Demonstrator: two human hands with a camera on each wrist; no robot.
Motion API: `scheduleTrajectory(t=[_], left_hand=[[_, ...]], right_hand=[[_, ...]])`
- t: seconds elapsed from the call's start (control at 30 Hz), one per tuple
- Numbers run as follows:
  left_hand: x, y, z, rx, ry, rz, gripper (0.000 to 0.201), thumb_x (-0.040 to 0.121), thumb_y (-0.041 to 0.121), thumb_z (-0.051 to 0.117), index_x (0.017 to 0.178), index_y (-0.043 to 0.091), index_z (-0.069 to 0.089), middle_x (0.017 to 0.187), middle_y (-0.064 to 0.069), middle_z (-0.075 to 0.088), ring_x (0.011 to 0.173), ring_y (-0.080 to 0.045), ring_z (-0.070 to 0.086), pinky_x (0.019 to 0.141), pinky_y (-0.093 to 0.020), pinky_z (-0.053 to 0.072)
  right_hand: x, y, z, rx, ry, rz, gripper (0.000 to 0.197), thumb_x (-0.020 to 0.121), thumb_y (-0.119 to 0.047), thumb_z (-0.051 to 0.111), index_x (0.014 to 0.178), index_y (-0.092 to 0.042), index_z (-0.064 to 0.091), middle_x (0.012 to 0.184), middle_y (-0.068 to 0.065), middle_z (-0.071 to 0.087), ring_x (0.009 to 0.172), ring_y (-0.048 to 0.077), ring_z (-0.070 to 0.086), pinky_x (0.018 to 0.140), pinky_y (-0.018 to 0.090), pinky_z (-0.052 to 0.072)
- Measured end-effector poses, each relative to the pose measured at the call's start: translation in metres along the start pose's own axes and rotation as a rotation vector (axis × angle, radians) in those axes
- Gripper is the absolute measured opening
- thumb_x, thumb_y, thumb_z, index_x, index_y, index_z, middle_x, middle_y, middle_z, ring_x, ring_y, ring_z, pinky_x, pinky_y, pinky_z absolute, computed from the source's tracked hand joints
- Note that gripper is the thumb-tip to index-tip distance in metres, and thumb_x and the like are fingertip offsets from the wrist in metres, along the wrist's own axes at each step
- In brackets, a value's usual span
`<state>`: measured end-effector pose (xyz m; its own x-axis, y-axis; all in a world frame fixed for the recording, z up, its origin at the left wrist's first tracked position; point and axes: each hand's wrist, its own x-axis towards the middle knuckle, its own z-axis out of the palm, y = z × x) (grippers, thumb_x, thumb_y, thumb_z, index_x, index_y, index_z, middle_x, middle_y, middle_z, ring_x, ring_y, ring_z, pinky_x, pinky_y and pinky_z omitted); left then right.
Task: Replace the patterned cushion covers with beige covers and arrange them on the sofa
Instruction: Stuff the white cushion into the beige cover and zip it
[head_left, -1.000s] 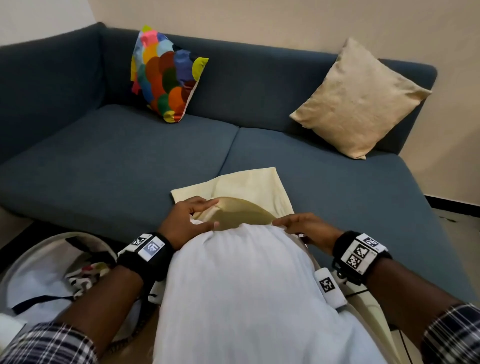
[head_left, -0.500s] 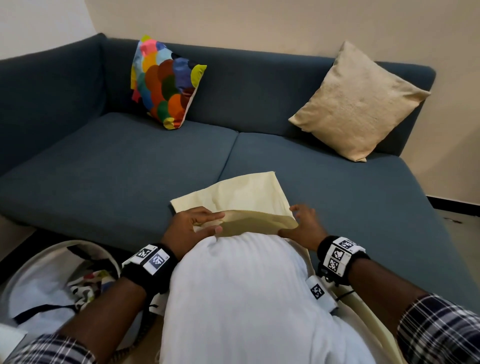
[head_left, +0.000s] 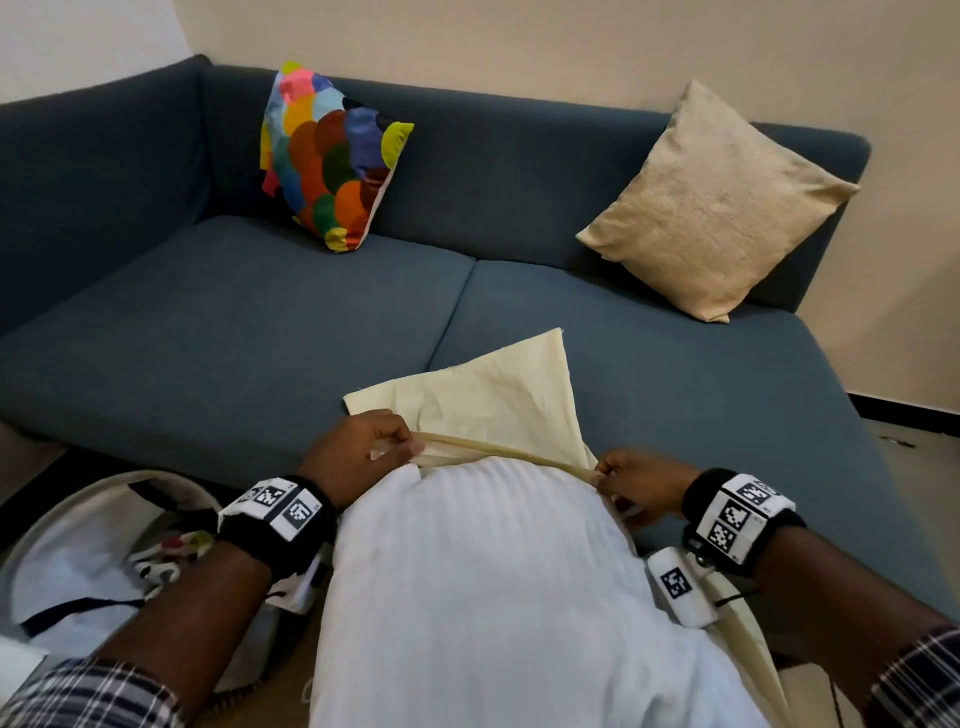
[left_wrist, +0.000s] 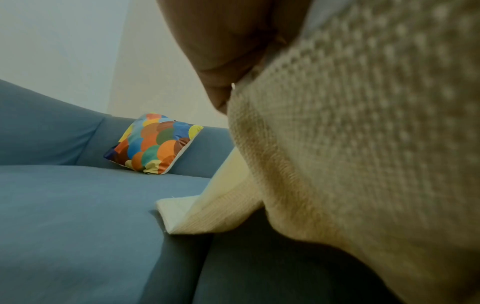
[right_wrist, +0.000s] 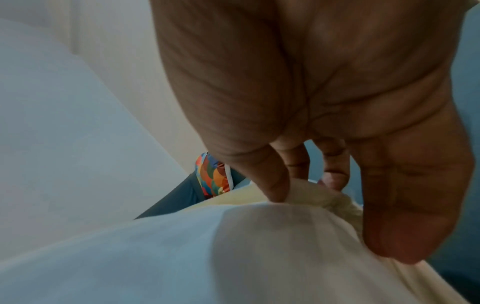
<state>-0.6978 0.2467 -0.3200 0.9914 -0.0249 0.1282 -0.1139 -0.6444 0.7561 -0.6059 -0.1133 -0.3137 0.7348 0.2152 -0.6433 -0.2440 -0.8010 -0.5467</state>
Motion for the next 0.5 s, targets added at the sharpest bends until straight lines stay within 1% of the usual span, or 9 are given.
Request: scheduleTrajectory(t=[0.03,0.1,0.17,0.23,0.3,0.33,0.37,0.43,0.5], left_hand=[[0.0,0.002,-0.005,-0.043,-0.036,-0.041,0.017,0.091,0.019,0.067,0.074,0.024,0.069,0.084,0.009,0.07,0.079,-0.007,0.065,0.075,-0.029,0.049],[-0.002,0.006,-0.018,-0.107,-0.124,-0.131,0.03,0.086,0.001,0.056,0.081,0.022,0.077,0.086,0.013,0.074,0.076,-0.002,0.067,0.073,-0.022,0.05],[-0.009,0.004,-0.031,-0.149,-0.217,-0.146,0.038,0.079,-0.001,0.053,0.093,0.021,0.08,0.096,0.014,0.074,0.085,-0.001,0.068,0.076,-0.015,0.049],[-0.018,0.003,-0.04,-0.157,-0.241,-0.131,0.038,0.08,0.0,0.055,0.098,0.023,0.08,0.104,0.01,0.074,0.094,-0.005,0.069,0.081,-0.016,0.051],[-0.026,0.0,-0.042,-0.101,-0.181,-0.111,0.028,0.085,0.005,0.063,0.092,0.029,0.076,0.096,0.008,0.074,0.084,-0.003,0.068,0.077,-0.019,0.053],[-0.027,0.001,-0.039,-0.076,-0.143,-0.102,0.021,0.083,0.009,0.067,0.088,0.028,0.072,0.088,0.006,0.072,0.075,-0.004,0.065,0.071,-0.023,0.052],[-0.027,0.0,-0.036,-0.056,-0.113,-0.096,0.016,0.081,0.012,0.07,0.086,0.027,0.067,0.08,0.003,0.067,0.067,-0.005,0.058,0.066,-0.028,0.049],[-0.024,0.005,-0.027,-0.009,-0.058,-0.088,0.022,0.076,0.016,0.073,0.083,0.025,0.054,0.069,0.003,0.056,0.06,-0.008,0.045,0.06,-0.029,0.04],[-0.014,0.013,-0.019,0.051,0.029,-0.076,0.029,0.075,0.016,0.073,0.084,0.027,0.047,0.066,0.005,0.051,0.058,-0.011,0.039,0.057,-0.03,0.036]], right_hand=[[0.001,0.002,0.002,0.035,0.0,0.013,0.006,0.099,-0.023,0.057,0.096,-0.018,0.059,0.088,0.003,0.058,0.073,0.016,0.057,0.063,0.029,0.055],[0.003,0.003,0.006,0.086,0.012,0.01,0.007,0.096,-0.023,0.06,0.092,-0.018,0.058,0.086,0.002,0.055,0.073,0.017,0.054,0.06,0.028,0.053],[0.007,0.007,0.01,0.162,0.016,0.014,0.008,0.094,-0.021,0.061,0.089,-0.019,0.055,0.082,0.003,0.052,0.069,0.017,0.05,0.058,0.027,0.048],[0.009,0.009,0.011,0.289,-0.009,0.035,0.013,0.092,-0.019,0.064,0.089,-0.018,0.052,0.082,0.005,0.05,0.066,0.017,0.048,0.051,0.025,0.046],[0.01,0.014,0.013,0.403,-0.043,0.048,0.023,0.084,-0.022,0.073,0.09,-0.017,0.051,0.079,0.005,0.052,0.063,0.017,0.049,0.047,0.024,0.045],[0.011,0.017,0.013,0.427,-0.055,0.039,0.027,0.079,-0.024,0.077,0.087,-0.017,0.052,0.077,0.005,0.054,0.062,0.017,0.05,0.049,0.026,0.046],[0.012,0.02,0.013,0.429,-0.055,0.02,0.026,0.079,-0.024,0.078,0.084,-0.016,0.054,0.075,0.005,0.056,0.062,0.017,0.051,0.052,0.028,0.046],[0.011,0.022,0.013,0.413,-0.004,-0.038,0.021,0.087,-0.015,0.073,0.077,-0.016,0.055,0.071,0.005,0.057,0.061,0.015,0.051,0.056,0.029,0.044],[0.007,0.02,0.007,0.342,0.101,-0.113,0.027,0.086,-0.009,0.071,0.07,-0.02,0.052,0.067,0.002,0.052,0.06,0.013,0.045,0.055,0.028,0.037]])
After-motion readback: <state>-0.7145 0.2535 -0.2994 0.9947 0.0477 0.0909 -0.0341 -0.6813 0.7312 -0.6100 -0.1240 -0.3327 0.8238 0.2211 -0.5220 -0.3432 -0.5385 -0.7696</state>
